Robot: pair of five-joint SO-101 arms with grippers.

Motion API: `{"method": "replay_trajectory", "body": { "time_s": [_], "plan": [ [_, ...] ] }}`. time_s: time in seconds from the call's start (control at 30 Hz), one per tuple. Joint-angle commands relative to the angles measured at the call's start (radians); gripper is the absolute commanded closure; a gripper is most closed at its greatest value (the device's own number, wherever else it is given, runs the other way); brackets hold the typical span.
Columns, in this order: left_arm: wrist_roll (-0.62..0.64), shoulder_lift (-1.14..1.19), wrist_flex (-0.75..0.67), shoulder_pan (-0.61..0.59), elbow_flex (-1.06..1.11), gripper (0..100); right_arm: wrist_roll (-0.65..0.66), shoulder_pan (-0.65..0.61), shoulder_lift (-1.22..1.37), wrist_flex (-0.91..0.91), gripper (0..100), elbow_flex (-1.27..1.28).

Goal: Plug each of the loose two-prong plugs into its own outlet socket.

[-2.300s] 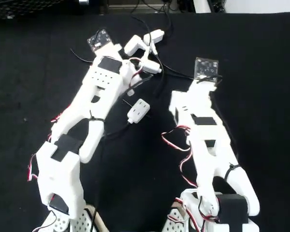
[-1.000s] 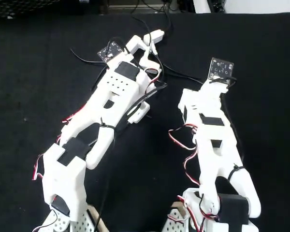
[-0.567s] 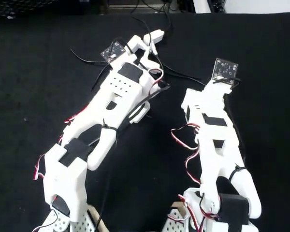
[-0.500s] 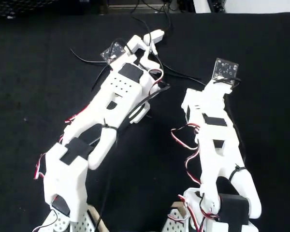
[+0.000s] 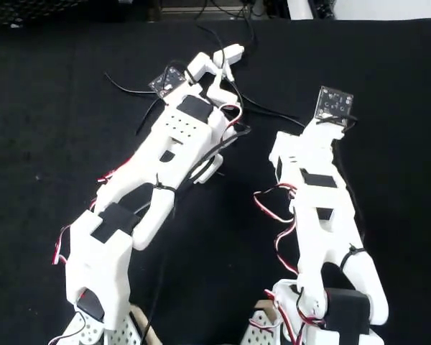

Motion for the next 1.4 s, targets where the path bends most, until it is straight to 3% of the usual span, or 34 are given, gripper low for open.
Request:
{"method": "replay_trajectory", "body": {
  "time_s": [0.0, 0.33, 0.6, 0.93, 1.13, 1.37],
  "plan": [
    [0.055, -0.003, -0.017, -0.048, -0.048, 97, -0.014, 0.015, 0.004, -0.015, 98.3, -0.058],
    [0.055, 0.126, -0.006, -0.056, -0.140, 97, -0.014, 0.015, 0.004, -0.015, 98.3, -0.056],
    [0.052, 0.118, 0.204, -0.039, -0.326, 97, -0.014, 0.011, 0.004, -0.015, 98.3, -0.058],
    [0.052, 0.120, 0.301, -0.076, -0.443, 97, -0.014, 0.009, 0.004, -0.015, 98.3, -0.058],
    [0.055, 0.129, 0.311, 0.005, -0.443, 97, -0.014, 0.009, 0.005, -0.015, 98.3, -0.058],
    [0.055, 0.130, 0.267, 0.005, -0.371, 97, -0.014, 0.009, 0.005, -0.015, 98.3, -0.058]
  ]
}}
